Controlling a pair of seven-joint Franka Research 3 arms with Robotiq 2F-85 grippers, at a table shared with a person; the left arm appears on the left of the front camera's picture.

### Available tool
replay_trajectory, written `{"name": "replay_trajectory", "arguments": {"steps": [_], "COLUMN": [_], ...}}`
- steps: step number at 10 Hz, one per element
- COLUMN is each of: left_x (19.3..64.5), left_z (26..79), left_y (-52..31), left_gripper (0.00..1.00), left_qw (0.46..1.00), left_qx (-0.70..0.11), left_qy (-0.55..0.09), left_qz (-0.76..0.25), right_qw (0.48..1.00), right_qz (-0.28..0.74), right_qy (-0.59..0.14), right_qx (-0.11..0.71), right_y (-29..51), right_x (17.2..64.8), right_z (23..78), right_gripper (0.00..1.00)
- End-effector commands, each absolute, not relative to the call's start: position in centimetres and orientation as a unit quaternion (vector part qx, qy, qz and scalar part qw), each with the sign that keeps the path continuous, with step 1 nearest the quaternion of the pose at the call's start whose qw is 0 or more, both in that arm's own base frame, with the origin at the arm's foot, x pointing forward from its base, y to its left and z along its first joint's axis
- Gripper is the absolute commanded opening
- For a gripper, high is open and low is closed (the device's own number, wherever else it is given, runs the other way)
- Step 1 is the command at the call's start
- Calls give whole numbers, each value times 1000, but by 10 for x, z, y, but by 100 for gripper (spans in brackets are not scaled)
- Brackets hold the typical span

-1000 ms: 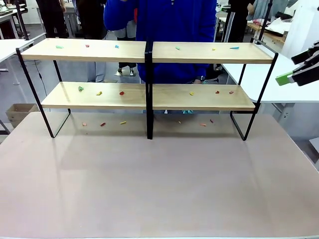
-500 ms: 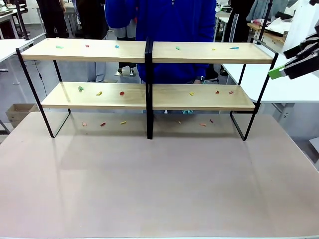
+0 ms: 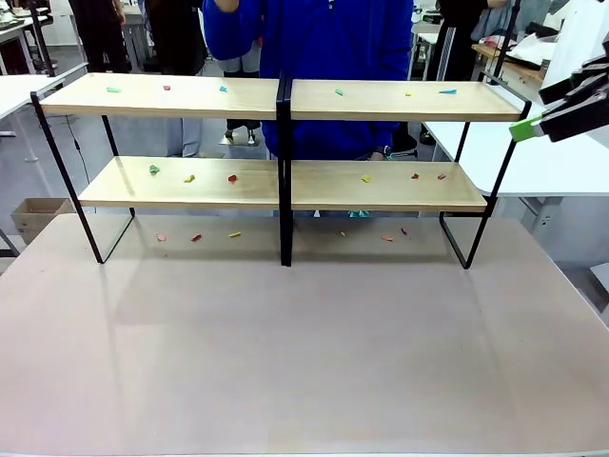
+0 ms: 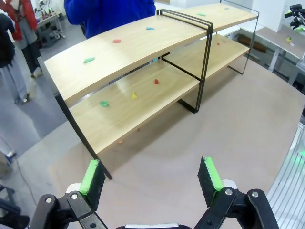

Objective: Clean the shelves.
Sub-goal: Pick up the Duster when the human hands it over.

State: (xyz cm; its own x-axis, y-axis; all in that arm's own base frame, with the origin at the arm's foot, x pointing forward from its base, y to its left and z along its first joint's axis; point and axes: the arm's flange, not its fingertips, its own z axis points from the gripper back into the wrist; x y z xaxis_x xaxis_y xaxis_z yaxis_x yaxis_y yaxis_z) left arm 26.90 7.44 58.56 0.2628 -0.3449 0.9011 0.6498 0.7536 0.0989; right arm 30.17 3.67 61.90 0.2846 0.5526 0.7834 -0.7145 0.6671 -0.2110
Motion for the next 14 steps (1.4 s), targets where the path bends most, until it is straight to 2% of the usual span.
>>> {"name": "replay_trajectory", "arguments": {"steps": [1,5,11,14], "left_x": [237,237,237,239], "left_z": [539,539,539,540], "left_y": [55,54,51,49], "left_gripper": [100,100,100,100], "left_qw": [768,765,763,764], "left_qx": [-146,-146,-148,-148], "left_qy": [-529,-530,-528,-525], "left_qz": [-329,-336,-342,-344], "right_qw": [777,738,823,838], "right_qz": [414,402,224,172], "right_qy": [-460,-527,-493,-484], "right_qx": [113,128,171,182], "right_y": [35,31,29,25], "right_x": [307,294,283,275], "right_z": [613,625,633,632], "right_gripper": [100,100,100,100]}}
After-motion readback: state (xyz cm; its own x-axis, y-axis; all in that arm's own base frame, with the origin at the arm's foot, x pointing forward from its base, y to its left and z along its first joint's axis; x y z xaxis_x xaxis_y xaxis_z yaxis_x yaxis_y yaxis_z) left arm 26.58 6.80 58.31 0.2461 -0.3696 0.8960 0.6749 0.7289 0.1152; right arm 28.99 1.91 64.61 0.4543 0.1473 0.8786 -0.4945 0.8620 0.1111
